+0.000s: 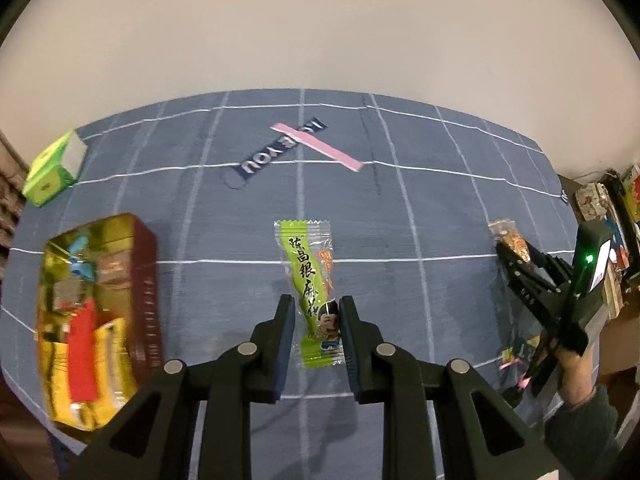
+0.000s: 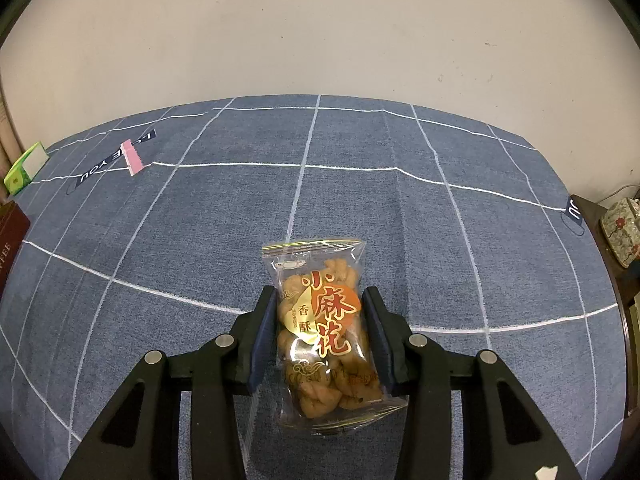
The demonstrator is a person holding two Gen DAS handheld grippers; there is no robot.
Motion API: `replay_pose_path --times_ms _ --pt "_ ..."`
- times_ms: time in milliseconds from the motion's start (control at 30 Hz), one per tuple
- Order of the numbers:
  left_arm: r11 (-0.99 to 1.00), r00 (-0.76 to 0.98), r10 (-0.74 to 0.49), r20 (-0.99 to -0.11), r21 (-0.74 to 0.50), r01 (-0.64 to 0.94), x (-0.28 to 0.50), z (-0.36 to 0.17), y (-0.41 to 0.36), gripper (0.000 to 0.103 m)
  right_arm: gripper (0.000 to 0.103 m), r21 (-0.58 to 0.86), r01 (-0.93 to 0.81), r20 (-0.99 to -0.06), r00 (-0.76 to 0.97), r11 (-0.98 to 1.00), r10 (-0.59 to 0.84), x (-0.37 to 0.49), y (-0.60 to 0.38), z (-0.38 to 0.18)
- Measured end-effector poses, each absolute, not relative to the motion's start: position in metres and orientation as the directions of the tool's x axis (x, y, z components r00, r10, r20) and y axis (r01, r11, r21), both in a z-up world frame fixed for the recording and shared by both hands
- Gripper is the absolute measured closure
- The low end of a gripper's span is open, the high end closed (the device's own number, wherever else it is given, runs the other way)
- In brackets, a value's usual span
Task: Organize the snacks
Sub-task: 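Carry the green stick candy into the tin and open the left tool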
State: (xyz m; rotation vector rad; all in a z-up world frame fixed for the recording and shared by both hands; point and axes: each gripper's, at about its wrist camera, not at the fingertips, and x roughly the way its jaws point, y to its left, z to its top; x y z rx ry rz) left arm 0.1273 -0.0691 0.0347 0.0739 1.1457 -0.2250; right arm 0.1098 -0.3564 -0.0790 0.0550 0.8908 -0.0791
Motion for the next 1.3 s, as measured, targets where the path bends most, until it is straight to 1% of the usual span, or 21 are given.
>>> replay_pose_path --times_ms 100,333,533,633,900,1133,1300 --pt "0.978 0.403 -0.125 -0.906 -0.044 0.203 0.127 0.043 -0.044 0.08 0.062 0.015 0.092 -0.778 0.626 0.996 -0.046 0.11 -0.357 -0.079" --pt "0.991 0.436 -0.008 -0.9 0.05 0.122 0.134 0.053 0.019 0.08 0.062 0.016 0.091 -0.778 0.626 0.996 -0.045 0.109 -0.357 -0.079" --pt "0.993 0.415 0.087 -0.906 0.11 0.032 0.144 0.041 0.074 0.08 0.062 0.016 0.091 -0.778 0.626 0.996 -0.045 0.109 -0.357 -0.08" --pt "0.989 0.397 0.128 -0.909 0.144 0.011 0.148 0.032 0.094 0.08 0.062 0.016 0.091 -0.778 0.626 0.996 -0.045 0.109 -0.357 -0.08" --pt "0.979 0.341 0.199 -0.919 0.2 -0.032 0.158 0.009 0.13 0.08 0.062 0.016 0.091 -0.778 0.626 0.996 -0.045 0.109 -0.357 -0.08" --pt "0.976 0.292 0.214 -0.932 0.215 -0.031 0.162 -0.013 0.145 0.08 0.062 0.015 0.091 -0.778 0.626 0.996 -0.045 0.109 -0.357 -0.079" --pt "0.971 0.292 0.236 -0.927 0.237 -0.034 0.16 -0.019 0.152 0.08 0.062 0.016 0.09 -0.779 0.626 0.996 -0.044 0.109 -0.357 -0.079"
